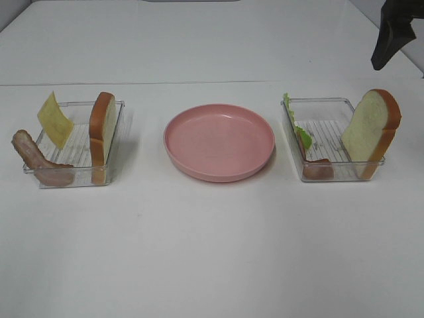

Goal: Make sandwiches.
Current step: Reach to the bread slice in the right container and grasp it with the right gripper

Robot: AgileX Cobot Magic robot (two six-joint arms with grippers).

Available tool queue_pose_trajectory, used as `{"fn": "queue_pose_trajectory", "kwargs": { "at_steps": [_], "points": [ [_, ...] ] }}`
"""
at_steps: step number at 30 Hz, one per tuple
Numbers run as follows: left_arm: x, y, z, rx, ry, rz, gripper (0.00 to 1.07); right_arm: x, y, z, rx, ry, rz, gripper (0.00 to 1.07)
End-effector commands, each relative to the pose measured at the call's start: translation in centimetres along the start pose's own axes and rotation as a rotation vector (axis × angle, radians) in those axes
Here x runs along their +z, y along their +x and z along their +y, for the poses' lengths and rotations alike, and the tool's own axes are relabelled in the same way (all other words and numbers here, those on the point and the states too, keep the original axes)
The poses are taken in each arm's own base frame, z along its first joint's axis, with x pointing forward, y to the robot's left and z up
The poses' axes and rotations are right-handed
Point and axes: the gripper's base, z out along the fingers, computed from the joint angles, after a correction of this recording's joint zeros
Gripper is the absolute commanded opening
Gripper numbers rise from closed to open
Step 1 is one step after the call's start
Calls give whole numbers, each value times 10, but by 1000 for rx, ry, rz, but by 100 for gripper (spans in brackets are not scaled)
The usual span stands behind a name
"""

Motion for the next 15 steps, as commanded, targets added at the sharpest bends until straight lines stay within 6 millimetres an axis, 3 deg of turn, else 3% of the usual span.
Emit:
{"fn": "queue_pose_trajectory", "kwargs": {
  "at_steps": [1, 6, 7, 15],
  "points": [
    [-1, 1, 0, -9, 4, -25, 102, 22, -15, -20, 29, -5, 42, 98],
    [-1, 1, 0, -9, 4, -25, 102, 45, -23, -36, 52, -24, 80, 98],
    [-1, 1, 0, -9, 4, -25, 102, 59, -27, -38, 46, -27, 105, 98],
    [-1, 1, 0, -9, 4, -25, 102, 102, -42, -39, 63, -65, 142, 98]
  ]
}}
